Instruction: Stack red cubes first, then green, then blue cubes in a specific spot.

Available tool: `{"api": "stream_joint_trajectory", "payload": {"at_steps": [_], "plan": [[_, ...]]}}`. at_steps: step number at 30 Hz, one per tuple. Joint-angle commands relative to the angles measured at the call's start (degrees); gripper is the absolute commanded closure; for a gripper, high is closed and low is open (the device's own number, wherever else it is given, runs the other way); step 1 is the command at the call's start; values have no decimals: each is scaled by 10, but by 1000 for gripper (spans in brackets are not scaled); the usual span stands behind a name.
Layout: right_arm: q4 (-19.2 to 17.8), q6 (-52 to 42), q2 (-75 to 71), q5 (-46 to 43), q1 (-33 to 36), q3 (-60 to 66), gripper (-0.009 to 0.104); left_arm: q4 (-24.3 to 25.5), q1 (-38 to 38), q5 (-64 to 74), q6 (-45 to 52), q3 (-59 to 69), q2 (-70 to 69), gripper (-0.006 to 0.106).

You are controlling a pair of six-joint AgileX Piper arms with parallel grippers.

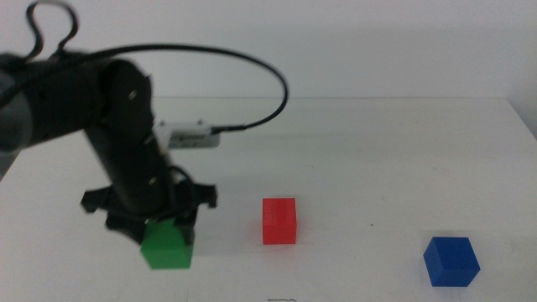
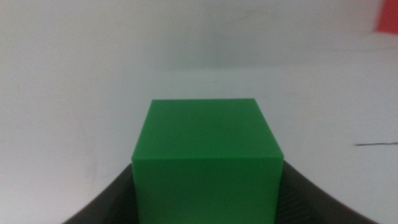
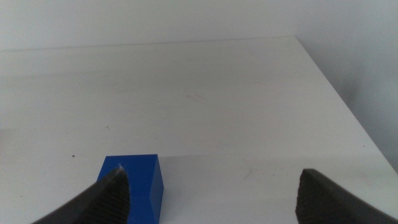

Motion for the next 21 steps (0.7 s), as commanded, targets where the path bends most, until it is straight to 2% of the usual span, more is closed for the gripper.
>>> {"api": "stream_joint_trajectory", "payload": {"at_steps": [1,10,21], "plan": [[-5,-5,-13,-42,-2,-15,15,14,-22,29,-44,-54,-16,102],[-5,-5,-13,-42,-2,-15,15,39,-114,111,-128,-239,86,102],[-5,-5,-13,-42,-2,-15,15,49,-160,111,-190,-345,151,101]]}}
